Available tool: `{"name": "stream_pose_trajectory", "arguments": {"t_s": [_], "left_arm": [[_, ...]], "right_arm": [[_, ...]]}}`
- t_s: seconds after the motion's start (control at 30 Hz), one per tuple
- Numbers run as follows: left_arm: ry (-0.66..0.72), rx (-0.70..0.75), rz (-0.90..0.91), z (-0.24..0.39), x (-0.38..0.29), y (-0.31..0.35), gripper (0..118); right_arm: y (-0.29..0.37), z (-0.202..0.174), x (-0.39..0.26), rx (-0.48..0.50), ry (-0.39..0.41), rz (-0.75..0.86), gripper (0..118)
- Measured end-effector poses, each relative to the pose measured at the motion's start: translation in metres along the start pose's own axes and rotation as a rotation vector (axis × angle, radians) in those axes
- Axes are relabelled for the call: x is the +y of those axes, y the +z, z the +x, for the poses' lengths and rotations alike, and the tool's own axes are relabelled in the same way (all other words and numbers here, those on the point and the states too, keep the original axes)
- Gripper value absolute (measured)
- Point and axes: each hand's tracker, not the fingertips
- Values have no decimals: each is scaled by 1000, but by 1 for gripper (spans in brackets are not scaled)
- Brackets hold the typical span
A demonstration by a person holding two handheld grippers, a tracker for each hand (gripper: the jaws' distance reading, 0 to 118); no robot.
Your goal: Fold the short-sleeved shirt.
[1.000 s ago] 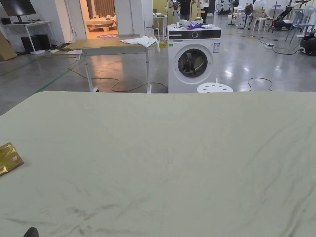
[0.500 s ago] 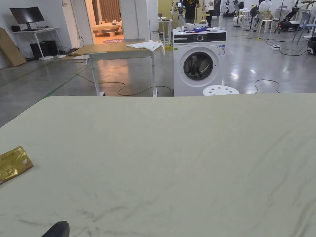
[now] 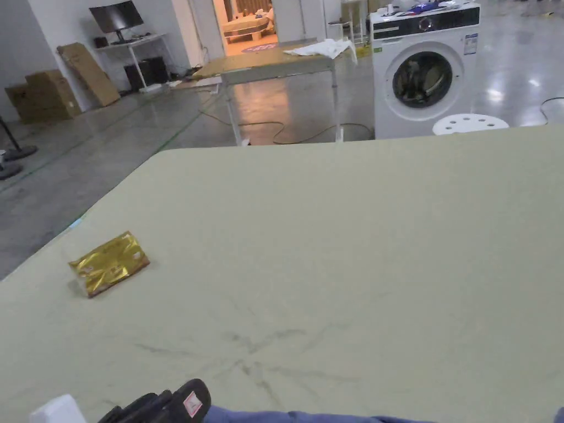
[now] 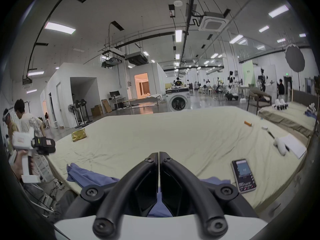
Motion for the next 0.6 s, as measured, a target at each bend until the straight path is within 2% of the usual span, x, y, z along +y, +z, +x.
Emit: {"name": "stream_pose_trajectory", "arguments": {"t_s": [0.03, 0.13, 0.27, 0.33, 0.37, 0.4, 0.47, 0.5, 0.53, 0.6], "left_arm": [[63, 14, -35, -22, 3, -9, 101], [218, 6, -119, -76, 1, -34, 101], [368, -32, -140, -117, -14, -67, 101], [449, -61, -176, -130, -23, -85, 97], [462, -84, -173, -133, -29, -91, 90], [463, -105, -128, -132, -32, -90, 71], [553, -108, -138, -130, -34, -95, 58], [565, -76, -150, -128, -36, -99, 45], [539, -68, -147, -126, -39, -103, 31], [528, -58, -150, -122, -42, -106, 17]], "right_arm": [[-1, 2, -2, 10, -21, -17, 0], [-1, 6, -9, 9, -49, -36, 0], [-1, 5, -11, 3, -55, -54, 0], [0, 5, -12, -1, -59, -58, 0], [0, 5, -12, -2, -61, -60, 0], [1, 5, -12, -3, -63, -63, 0], [2, 5, -12, -12, -62, -67, 0], [2, 6, -12, -13, -64, -69, 0], [3, 8, -13, -13, -70, -72, 0], [2, 9, -14, -12, -80, -80, 0]]}}
